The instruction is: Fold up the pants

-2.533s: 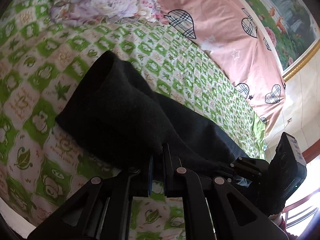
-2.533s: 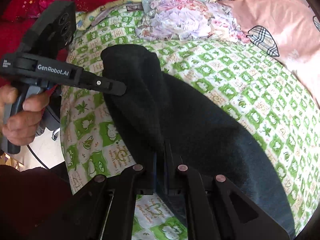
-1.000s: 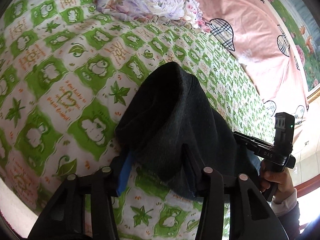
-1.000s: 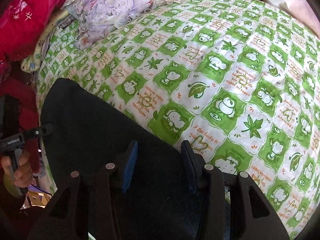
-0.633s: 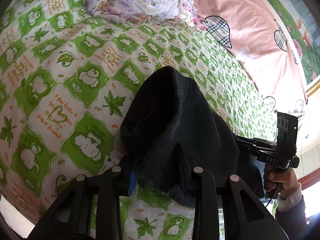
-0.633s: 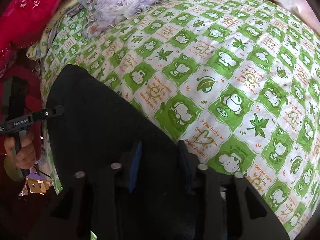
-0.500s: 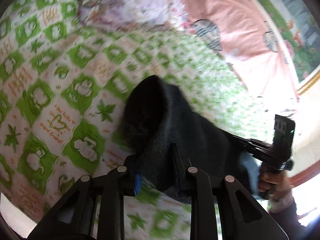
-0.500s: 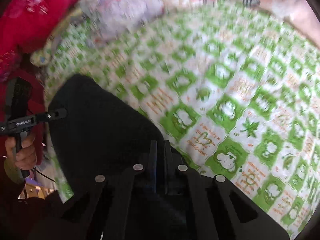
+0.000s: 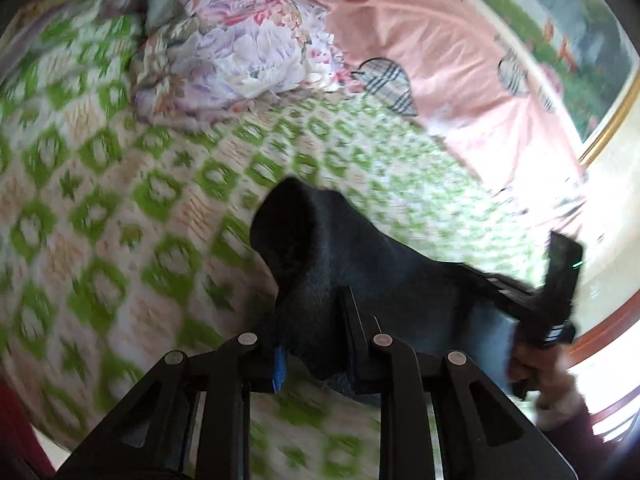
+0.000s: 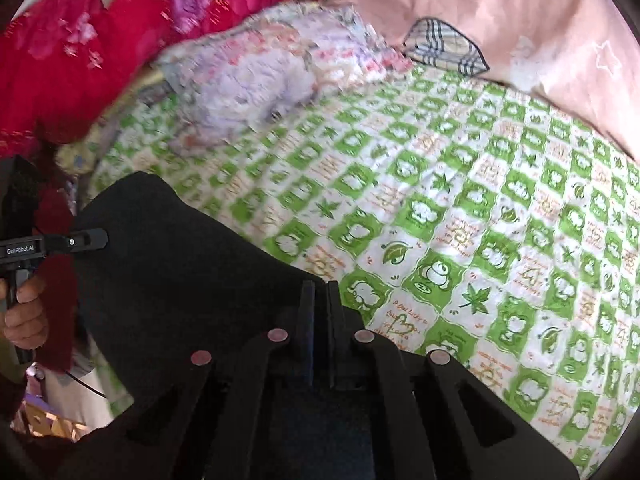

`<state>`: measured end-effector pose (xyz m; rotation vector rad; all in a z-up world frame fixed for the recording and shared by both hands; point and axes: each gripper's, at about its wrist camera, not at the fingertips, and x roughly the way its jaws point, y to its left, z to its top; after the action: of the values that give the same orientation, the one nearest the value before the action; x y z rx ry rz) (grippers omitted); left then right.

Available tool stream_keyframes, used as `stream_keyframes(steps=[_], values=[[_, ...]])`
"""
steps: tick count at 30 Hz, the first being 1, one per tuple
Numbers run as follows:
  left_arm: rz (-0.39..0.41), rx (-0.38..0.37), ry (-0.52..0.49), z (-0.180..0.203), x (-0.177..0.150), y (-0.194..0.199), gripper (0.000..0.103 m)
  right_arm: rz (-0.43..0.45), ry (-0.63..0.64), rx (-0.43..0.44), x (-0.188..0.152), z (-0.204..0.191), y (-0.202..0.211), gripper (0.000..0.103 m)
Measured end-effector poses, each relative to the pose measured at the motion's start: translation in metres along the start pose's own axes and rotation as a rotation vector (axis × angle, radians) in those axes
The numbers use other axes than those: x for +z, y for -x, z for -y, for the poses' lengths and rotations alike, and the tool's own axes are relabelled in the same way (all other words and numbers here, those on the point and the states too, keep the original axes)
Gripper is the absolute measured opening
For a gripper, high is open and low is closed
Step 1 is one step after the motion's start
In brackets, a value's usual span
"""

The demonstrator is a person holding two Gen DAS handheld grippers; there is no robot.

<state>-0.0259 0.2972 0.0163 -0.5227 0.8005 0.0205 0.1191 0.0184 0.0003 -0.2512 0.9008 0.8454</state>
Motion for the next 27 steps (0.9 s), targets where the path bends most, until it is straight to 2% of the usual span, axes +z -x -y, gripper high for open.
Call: stream_keyframes(steps=[3, 7, 10, 11, 13, 16, 22, 27], values=[[-0.007, 0.09, -0.071, -0.003, -0.001, -0.027, 0.022, -0.021, -0.019, -0.031, -0.006, 0.007, -0.018, 0.005], [0.022, 0.173, -0.183, -0.002, -0.011, -0.042, 0.03, -0.023, -0.076, -0.056, -0.015, 0.016, -0.03, 0.007], [0.016, 0.192, -0.196, -0.006, -0.015, -0.045, 0.034, -0.012, -0.1, -0.057, -0.016, 0.017, -0.027, 0.016], [0.017, 0.192, -0.195, -0.006, -0.015, -0.042, 0.035, -0.006, -0.106, -0.061, -0.016, 0.016, -0.023, 0.024], [0.037, 0.232, -0.199, -0.005, -0.015, -0.034, 0.046, 0.016, -0.118, -0.071, -0.017, 0.016, -0.008, 0.03], [0.092, 0.303, -0.212, -0.001, -0.013, -0.017, 0.05, 0.07, -0.146, -0.063, -0.024, 0.018, 0.022, 0.035], [0.126, 0.34, -0.214, 0.008, -0.008, 0.001, 0.051, 0.161, -0.225, -0.072, -0.052, 0.027, 0.087, 0.036], [0.176, 0.307, -0.219, 0.026, -0.008, 0.022, 0.056, 0.174, -0.292, -0.113, -0.087, 0.041, 0.125, 0.036]])
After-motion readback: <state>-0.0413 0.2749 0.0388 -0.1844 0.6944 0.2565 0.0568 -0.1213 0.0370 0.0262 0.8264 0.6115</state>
